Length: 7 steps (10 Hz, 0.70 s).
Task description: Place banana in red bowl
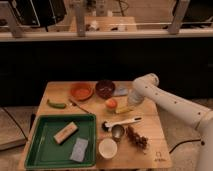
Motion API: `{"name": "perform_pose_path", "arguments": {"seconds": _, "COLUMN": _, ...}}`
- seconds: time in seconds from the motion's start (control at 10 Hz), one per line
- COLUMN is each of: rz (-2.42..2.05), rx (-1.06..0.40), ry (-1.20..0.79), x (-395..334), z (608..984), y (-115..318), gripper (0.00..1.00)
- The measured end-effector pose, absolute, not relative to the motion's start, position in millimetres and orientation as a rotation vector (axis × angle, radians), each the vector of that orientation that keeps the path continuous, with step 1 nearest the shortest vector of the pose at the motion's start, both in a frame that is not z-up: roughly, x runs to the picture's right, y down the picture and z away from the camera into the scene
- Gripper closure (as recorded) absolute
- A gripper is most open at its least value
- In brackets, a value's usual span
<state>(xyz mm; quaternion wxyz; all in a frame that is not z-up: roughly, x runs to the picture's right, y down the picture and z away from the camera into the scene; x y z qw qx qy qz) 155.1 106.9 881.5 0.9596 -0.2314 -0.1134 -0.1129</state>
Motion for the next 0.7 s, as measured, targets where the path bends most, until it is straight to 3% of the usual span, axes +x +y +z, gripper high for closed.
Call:
{"name": "perform_pose_path", "arguments": {"seconds": 0.2, "rz": -0.229, "rx": -0.428, "ry": -0.204, "x": 142.6, "z": 858.5, "y": 95.4, "gripper": 0.71}}
{"name": "perform_pose_path", "arguments": {"seconds": 0.4, "rz": -0.226, "rx": -0.391, "ry": -0.176, "x": 129.2, "z": 829.7, "y": 87.0, "gripper": 0.5}}
{"name": "perform_pose_path", "arguments": {"seconds": 0.6, "rz": -0.205, "rx": -0.393, "ry": -0.166, "x": 132.1, "z": 821.4, "y": 87.3, "gripper": 0.28}}
{"name": "perform_pose_path", "arguments": {"seconds": 0.7, "rz": -0.197, "rx": -0.4, "ry": -0.167, "x": 134.3, "z": 824.5, "y": 90.7, "gripper": 0.22}}
